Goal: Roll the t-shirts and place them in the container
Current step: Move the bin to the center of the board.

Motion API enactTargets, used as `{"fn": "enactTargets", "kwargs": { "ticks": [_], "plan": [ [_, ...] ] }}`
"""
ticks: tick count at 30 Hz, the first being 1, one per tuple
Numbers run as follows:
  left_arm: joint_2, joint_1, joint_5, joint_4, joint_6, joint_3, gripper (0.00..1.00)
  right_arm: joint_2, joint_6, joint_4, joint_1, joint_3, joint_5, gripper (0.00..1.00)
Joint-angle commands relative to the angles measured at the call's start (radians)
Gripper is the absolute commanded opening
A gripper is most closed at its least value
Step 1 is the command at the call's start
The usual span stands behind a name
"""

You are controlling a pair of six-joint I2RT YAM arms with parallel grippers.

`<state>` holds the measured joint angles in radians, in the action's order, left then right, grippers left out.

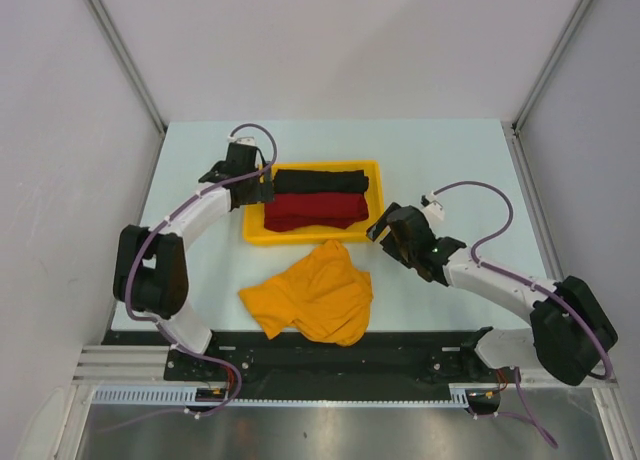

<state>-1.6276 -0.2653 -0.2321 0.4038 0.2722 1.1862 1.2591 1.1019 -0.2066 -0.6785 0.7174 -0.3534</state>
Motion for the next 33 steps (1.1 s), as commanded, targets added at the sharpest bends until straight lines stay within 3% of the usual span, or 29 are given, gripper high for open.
{"fn": "enactTargets", "kwargs": {
  "ticks": [1, 12, 24, 29, 33],
  "plan": [
    [-0.058, 0.021, 0.0, -0.017, -0.036, 0.053, 0.88, 0.057, 0.062, 0.088, 0.008, -0.006, 0.014, 0.91],
    [-0.113, 0.041, 0.02, -0.039, -0.041, 0.047, 0.88, 0.19, 0.078, 0.197, 0.048, -0.007, 0.04, 0.92],
    [-0.163, 0.069, -0.053, -0.007, -0.002, 0.041, 0.88, 0.316, 0.062, 0.349, 0.125, 0.002, 0.1, 0.94],
    [-0.17, 0.077, -0.062, 0.009, 0.027, 0.02, 0.96, 0.358, 0.046, 0.335, 0.145, 0.034, 0.106, 0.97],
    [-0.161, 0.083, -0.085, 0.041, 0.07, 0.01, 0.95, 0.381, 0.021, 0.328, 0.165, 0.06, 0.11, 0.98]
  ]
}}
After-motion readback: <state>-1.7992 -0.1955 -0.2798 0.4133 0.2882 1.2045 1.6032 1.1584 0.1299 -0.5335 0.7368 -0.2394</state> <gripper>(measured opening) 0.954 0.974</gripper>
